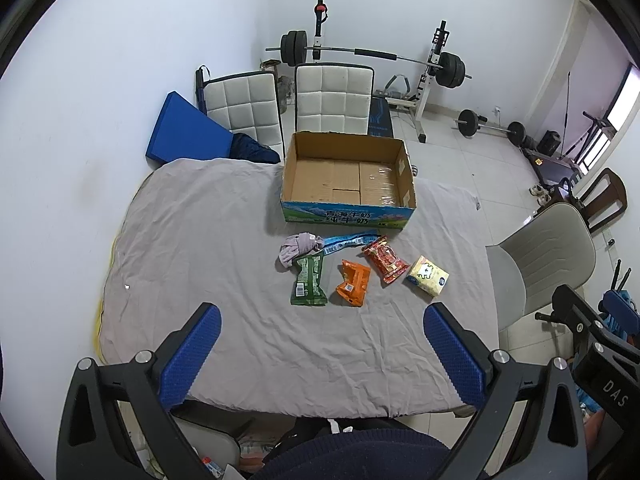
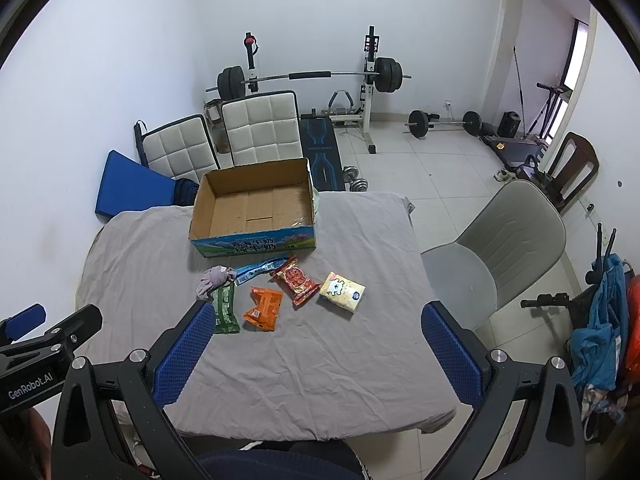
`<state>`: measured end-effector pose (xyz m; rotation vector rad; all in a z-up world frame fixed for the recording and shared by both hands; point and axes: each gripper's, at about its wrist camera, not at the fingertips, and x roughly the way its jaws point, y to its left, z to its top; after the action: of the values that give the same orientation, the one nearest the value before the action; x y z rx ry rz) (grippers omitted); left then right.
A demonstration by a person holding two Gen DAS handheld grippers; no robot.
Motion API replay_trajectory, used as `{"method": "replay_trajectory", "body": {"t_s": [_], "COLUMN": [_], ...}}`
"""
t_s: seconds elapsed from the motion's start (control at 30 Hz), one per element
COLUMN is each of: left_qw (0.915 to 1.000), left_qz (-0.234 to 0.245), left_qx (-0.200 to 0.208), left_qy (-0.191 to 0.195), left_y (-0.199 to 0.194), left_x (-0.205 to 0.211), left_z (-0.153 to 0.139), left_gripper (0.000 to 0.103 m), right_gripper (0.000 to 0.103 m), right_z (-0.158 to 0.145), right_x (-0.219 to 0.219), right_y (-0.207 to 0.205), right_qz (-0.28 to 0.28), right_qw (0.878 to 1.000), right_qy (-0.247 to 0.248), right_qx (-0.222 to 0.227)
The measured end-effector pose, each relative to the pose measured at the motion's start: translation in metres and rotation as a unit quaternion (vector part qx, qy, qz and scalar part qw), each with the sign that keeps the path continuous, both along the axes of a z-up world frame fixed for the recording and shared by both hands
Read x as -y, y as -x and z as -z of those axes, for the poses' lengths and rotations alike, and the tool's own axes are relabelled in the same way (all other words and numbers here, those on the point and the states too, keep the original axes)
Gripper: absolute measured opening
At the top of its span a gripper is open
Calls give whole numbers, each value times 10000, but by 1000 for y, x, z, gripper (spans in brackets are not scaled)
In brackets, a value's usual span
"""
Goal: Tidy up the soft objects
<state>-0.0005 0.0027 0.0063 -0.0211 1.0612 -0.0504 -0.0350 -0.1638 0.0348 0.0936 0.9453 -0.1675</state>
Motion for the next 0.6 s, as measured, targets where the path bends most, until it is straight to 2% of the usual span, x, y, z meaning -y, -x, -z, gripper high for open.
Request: {"method": "replay_trajectory", "body": {"t_s": [0.6], "left_qw": [10000], "left_qz": [-20], "left_qx": [35], "left_qy": [25], "left_y": [-3], "left_x": [1], "left_z": [-2], "left_gripper": [103], "right_gripper": [103], "right_z": [-5], "right_x": [1], "right_y": [-1], "right_qz": [-49], "right_qw": [10000], "right_qy": [33], "right_qx": [60]}}
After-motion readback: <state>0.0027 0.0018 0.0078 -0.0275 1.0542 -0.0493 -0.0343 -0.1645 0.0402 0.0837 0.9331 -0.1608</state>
